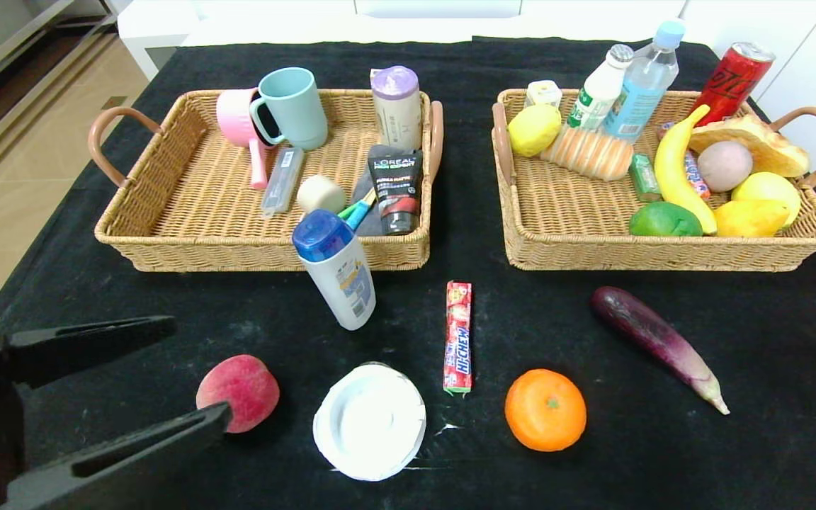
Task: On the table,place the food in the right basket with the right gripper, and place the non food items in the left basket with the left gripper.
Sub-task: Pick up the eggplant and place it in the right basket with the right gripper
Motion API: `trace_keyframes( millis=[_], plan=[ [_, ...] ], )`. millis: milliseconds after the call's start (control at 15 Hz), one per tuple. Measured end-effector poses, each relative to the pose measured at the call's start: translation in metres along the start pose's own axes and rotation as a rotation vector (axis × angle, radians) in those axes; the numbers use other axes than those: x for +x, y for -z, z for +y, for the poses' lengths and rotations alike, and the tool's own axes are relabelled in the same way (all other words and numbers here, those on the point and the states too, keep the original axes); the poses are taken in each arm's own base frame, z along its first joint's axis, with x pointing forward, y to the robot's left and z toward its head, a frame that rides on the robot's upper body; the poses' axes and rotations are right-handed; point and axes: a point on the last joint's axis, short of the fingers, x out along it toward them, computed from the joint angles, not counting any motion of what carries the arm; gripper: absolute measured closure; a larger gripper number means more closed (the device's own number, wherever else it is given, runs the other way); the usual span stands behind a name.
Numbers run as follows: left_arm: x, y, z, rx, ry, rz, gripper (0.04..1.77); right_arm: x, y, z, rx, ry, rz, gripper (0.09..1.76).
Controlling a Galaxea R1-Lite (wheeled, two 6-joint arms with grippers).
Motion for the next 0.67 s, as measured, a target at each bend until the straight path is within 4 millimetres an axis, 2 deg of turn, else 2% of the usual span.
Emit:
trace_keyframes(
  millis=[333, 667],
  plan=[
    [0.024, -0.015, 0.000, 0.004, 0.037, 0.015, 0.09, 0.026, -0.006, -0.005, -0.007, 0.019, 0.014, 0.14],
    [0.033, -0.015, 0.002, 0.003, 0.030, 0.037, 0.09, 0.040, -0.014, -0.009, -0.002, 0.009, 0.034, 0.14]
  ],
)
